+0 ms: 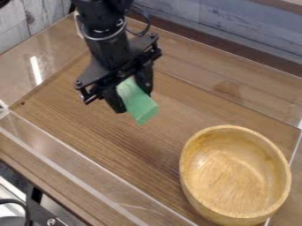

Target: Remove the green block from the brown bowl and put it on the table

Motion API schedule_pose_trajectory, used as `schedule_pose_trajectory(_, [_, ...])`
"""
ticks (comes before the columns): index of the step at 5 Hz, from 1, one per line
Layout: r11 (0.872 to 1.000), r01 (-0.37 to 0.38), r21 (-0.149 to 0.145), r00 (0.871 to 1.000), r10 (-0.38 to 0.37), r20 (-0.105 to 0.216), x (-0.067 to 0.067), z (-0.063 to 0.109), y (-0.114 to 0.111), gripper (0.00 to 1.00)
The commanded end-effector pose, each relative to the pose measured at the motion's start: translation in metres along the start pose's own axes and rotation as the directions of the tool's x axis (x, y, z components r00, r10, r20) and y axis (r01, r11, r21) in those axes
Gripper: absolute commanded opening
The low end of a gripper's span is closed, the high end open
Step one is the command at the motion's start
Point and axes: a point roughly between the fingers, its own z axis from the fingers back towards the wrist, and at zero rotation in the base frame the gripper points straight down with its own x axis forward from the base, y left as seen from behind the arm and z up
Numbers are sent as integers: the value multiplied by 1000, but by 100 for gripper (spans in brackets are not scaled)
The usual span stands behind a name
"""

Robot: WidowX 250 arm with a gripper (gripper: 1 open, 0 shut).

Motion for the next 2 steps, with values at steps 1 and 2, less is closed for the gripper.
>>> schedule_pose_trajectory(1, [1000,2,-18,1000,-2,14,-2,7,-5,0])
schedule_pose_trajectory(2, [999,-48,-5,998,48,32,-4,1,-1,0])
